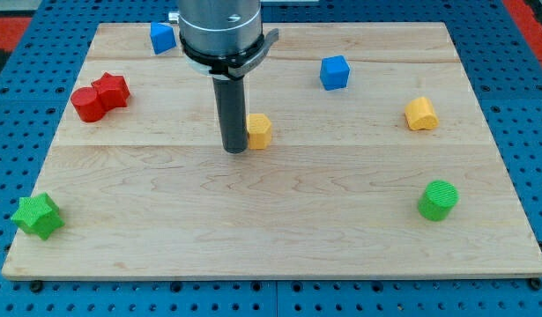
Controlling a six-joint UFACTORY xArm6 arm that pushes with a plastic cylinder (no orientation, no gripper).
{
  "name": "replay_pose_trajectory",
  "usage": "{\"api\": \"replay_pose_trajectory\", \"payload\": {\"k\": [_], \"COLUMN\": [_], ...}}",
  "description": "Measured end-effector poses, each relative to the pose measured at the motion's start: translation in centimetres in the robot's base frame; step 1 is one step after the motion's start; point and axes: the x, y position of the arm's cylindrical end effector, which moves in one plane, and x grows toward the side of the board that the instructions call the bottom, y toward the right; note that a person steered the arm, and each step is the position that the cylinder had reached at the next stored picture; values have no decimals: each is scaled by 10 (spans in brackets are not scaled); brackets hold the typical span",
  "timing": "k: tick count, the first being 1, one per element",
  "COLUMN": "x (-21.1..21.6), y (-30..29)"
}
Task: Put the yellow hexagon at the bottom right side of blue cube
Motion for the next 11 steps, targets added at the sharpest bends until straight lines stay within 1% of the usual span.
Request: {"api": "replay_pose_trajectory", "payload": {"k": [1,2,3,5,6,7,8,9,10,11], "x": [14,-6,-14,-29,-41,-55,-59,-93,-105,-133], "y": [-29,-44,-16,118,163,135,110,153,159,158]}}
